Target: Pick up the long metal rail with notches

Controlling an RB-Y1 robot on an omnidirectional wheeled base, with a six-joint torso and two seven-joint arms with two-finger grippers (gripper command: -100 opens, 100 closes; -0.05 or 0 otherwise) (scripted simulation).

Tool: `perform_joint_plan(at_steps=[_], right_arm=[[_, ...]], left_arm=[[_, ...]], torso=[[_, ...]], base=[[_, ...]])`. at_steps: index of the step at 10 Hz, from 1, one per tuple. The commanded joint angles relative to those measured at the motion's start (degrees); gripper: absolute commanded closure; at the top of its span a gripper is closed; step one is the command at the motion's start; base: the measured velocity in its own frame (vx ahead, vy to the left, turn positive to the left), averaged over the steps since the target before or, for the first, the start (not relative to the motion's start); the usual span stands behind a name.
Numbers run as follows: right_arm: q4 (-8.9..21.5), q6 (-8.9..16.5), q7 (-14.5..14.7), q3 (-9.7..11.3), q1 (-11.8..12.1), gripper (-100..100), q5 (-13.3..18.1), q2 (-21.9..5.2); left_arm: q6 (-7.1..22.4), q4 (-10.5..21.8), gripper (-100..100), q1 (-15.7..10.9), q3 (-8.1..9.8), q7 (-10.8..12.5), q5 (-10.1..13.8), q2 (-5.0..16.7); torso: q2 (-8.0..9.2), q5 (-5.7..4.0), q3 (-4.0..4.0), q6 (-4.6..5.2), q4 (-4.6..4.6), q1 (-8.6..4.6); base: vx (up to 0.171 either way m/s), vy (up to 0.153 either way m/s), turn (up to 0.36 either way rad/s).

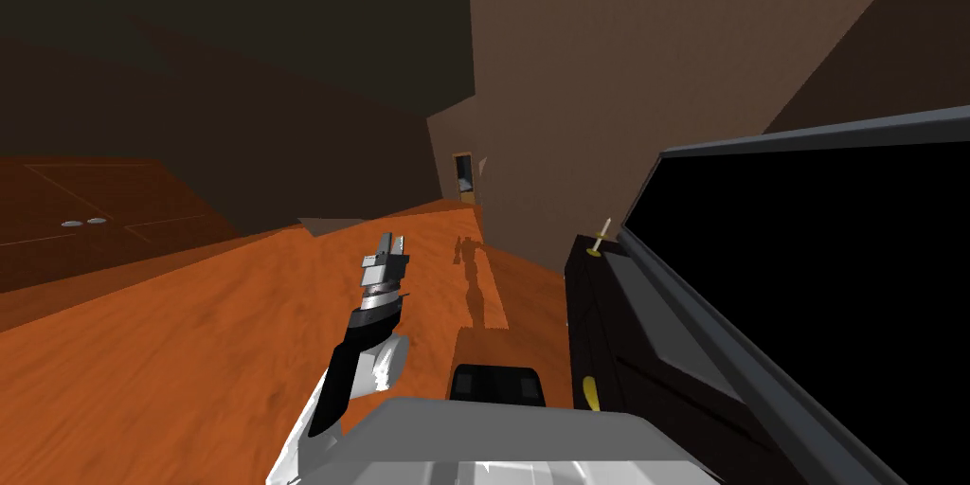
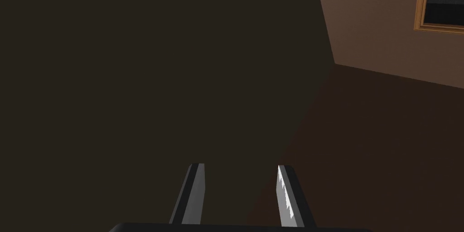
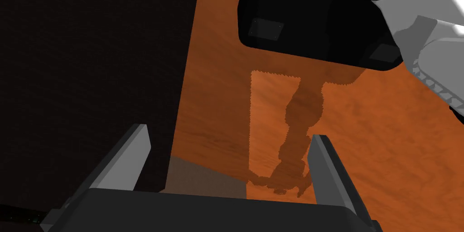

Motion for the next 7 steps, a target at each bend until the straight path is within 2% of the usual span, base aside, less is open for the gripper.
perform_joint_plan(at_steps=[1,3,4,6,7], right_arm=[[2.1,0.6,-0.3,2.3,-0.6,-100,2.0,-2.1],[5.8,0.5,-0.6,5.4,-1.2,-100,5.2,-5.4],[5.8,0.5,-0.6,5.4,-1.2,-100,5.2,-5.4],[9.0,0.1,-0.8,8.2,-2.0,-100,8.0,-8.2],[9.0,0.1,-0.8,8.2,-2.0,-100,8.0,-8.2]], left_arm=[[0.0,0.0,0,0.0,0.00,0.0,0.0,0.0],[0.0,0.0,0,0.0,0.00,0.0,0.0,0.0],[0.0,0.0,0,0.0,0.00,0.0,0.0,0.0],[0.0,0.0,0,0.0,0.00,0.0,0.0,0.0],[0.0,0.0,0,0.0,0.00,0.0,0.0,0.0]], torso=[[0.00,0.00,0.00,0.00,0.00,0.00],[-0.05,-0.02,-0.02,-0.06,-0.01,-0.13],[-0.04,-0.03,-0.02,-0.02,-0.01,-0.23],[-0.04,-0.01,-0.02,-0.02,0.00,-0.03],[-0.07,-0.01,-0.04,-0.01,-0.01,-0.09]], base=[[0.041,-0.043,0.295],[0.052,-0.088,0.414],[0.034,-0.077,0.100],[0.049,-0.057,0.285],[0.032,-0.074,0.127]])
